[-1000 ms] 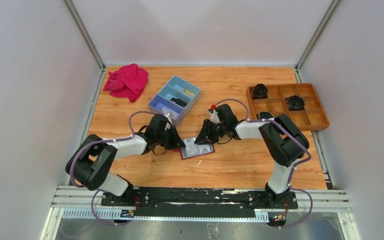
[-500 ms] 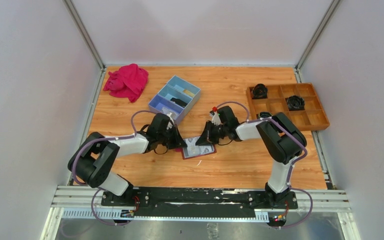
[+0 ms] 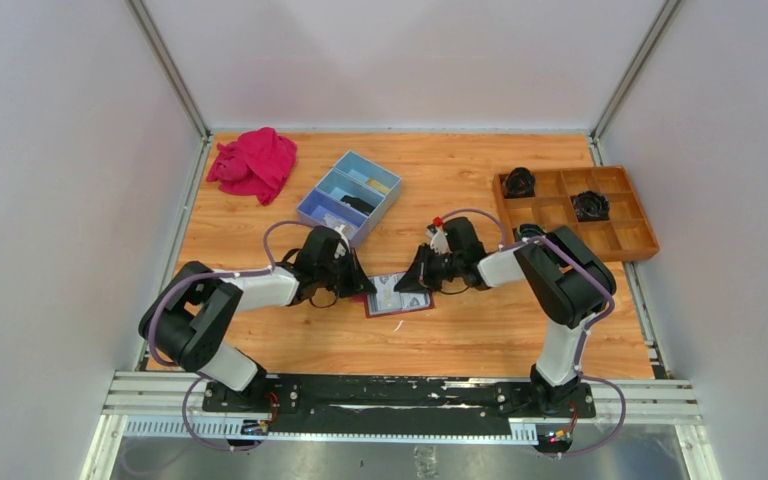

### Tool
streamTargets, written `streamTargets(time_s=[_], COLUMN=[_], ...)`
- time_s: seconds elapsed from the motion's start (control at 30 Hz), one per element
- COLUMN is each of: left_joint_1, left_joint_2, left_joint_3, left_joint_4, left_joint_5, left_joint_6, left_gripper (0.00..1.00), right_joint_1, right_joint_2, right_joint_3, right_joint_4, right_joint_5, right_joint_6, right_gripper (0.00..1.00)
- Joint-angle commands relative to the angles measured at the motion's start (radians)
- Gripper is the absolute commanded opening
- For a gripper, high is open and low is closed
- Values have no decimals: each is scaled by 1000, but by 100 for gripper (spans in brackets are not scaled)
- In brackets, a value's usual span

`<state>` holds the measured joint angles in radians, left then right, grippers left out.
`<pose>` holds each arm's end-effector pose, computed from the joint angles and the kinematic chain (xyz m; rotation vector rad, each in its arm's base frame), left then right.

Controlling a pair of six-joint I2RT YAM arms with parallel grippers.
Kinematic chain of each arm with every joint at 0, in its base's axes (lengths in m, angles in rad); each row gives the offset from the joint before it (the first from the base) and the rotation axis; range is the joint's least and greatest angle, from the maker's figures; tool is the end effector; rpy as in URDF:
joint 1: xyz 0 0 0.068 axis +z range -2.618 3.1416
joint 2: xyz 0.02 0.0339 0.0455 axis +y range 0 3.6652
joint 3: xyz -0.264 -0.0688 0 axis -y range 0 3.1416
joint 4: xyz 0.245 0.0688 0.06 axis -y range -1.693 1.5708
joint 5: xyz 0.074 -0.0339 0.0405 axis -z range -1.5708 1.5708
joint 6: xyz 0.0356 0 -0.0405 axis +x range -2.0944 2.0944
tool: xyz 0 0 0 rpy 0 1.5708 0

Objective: Take the credit cards out of the card holder
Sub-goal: Remove the credit card from the card holder.

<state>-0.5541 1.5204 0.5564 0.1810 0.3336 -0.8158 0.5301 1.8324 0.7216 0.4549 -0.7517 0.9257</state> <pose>0.2252 -0.1530 0.1342 -0.1559 2.5523 -1.0033 0.2725 0.1879 0.1146 0.0150 2.5314 1.5459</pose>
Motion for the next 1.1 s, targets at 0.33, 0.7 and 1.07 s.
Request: streamTargets(time_s=[0.33,0.7,1.07], left_joint_1=[-9,-9,-8], left_joint_2=[65,75,72], left_joint_3=[-35,-39,-45], left_joint_4=[-91,-92,-90], left_joint_5=[-76,-78,-76], left_joint_6=[33,32,28], left_gripper=[0,0,0], right_joint_1=[-36,-50,-47], right_joint_2=[10,43,48], right_joint_3=[-66,-91,-94], right_joint_4=[161,220,211], right_joint_5=[-46,-63,-55], right_joint_6=[92,117,99], right_gripper=[22,16,6])
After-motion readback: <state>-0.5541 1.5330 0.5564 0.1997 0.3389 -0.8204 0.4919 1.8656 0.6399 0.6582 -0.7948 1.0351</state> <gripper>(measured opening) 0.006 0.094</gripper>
